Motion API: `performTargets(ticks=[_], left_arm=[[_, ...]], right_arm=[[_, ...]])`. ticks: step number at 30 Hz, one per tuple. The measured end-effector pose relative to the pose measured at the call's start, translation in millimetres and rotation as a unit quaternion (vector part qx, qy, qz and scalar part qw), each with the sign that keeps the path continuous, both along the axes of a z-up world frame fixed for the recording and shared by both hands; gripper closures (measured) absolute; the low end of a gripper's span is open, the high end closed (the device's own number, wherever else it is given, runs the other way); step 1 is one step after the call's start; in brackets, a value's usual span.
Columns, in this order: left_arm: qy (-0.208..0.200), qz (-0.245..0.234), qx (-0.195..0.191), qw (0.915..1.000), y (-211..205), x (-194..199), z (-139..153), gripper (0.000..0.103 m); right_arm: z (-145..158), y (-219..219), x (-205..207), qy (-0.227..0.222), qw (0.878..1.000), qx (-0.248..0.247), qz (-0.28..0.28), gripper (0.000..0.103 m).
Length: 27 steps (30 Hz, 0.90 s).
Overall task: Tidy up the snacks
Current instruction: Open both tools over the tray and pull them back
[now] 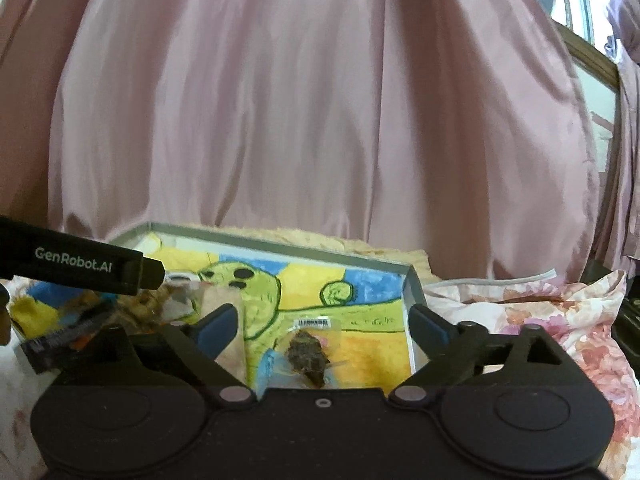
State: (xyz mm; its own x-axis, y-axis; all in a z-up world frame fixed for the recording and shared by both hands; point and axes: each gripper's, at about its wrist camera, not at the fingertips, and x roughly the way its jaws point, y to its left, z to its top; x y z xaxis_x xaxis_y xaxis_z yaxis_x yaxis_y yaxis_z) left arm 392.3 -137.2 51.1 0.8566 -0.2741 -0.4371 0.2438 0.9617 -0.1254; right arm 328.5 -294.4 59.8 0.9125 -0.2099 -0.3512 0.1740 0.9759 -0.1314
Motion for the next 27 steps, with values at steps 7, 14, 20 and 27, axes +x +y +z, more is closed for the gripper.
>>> performTargets(ticks=[7, 14, 20, 27], left_arm=[[-0.022, 0.033, -0.021, 0.999, 26.4, -23.3, 14.9, 0.001], [-0.035, 0.055, -0.038, 0.9971, 52.7, -55.8, 25.3, 0.0], [-0.038, 0.07, -0.048, 0.9957, 73.7, -93.0, 30.2, 0.0], [-0.035, 0.078, -0.059, 0.9946, 96.3, -135.7, 35.3, 0.0]], right_arm=[[19.8, 6.8, -24.1, -0.036, 0.999, 0.009, -0.004, 0.002], [42.9, 17.5, -57.4, -0.065, 0.998, 0.022, 0.004, 0.001], [57.4, 30.3, -89.2, -0.077, 0.997, 0.026, 0.011, 0.001], [68.3, 51.9, -128.9, -0.075, 0.997, 0.023, 0.014, 0.001]])
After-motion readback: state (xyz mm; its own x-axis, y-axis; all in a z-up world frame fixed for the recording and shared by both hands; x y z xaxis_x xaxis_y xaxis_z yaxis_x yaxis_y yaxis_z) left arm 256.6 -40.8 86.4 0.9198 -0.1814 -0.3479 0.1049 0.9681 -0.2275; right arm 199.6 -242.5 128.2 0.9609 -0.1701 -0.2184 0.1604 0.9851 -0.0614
